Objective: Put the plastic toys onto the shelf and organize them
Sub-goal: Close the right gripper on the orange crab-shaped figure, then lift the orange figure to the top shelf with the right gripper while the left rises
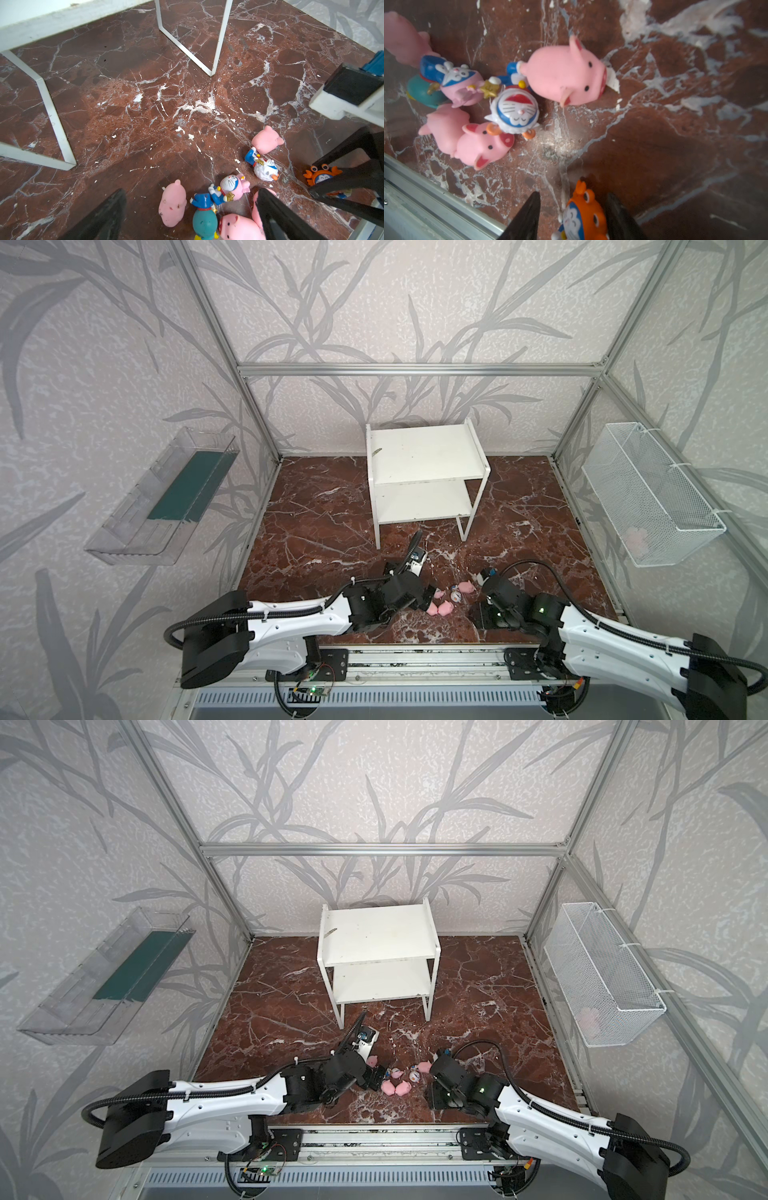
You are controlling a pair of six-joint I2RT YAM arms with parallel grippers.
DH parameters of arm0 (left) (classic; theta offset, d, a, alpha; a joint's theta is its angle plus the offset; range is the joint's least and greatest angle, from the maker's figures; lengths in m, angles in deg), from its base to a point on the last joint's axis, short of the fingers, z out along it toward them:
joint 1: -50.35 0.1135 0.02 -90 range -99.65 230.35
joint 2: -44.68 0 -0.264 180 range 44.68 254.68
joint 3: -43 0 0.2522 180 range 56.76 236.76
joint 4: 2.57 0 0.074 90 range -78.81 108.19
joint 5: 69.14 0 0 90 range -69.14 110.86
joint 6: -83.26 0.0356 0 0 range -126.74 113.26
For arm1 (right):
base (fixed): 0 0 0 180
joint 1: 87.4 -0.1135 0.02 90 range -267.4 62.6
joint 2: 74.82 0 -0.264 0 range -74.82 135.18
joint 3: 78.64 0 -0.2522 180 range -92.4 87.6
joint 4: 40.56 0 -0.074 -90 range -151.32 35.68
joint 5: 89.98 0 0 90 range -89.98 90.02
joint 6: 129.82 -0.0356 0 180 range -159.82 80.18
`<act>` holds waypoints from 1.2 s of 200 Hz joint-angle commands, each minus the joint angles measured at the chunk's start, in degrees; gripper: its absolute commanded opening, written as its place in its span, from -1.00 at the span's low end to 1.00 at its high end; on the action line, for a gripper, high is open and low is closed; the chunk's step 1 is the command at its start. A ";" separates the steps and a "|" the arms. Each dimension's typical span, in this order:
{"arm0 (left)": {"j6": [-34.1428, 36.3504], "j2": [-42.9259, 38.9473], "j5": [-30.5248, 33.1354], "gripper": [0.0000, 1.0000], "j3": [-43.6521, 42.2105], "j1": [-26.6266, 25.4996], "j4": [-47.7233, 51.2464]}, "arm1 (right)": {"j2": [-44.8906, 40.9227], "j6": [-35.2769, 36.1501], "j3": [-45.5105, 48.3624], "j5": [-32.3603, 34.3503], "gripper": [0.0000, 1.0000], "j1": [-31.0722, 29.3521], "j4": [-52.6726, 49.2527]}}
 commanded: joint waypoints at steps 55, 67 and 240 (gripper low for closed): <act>0.74 1.42 0.57 0.98 0.76 -0.29 -0.68 | -1.18 4.57 -0.72 -1.02 -0.37 0.53 -3.21; 0.81 1.72 0.15 0.98 1.02 -0.31 -0.68 | -2.22 5.85 -0.81 -1.55 -0.39 0.53 -2.58; 3.60 -13.26 -35.97 0.94 -3.49 -0.48 -7.36 | -10.29 35.65 -8.02 -18.48 -0.51 1.38 27.23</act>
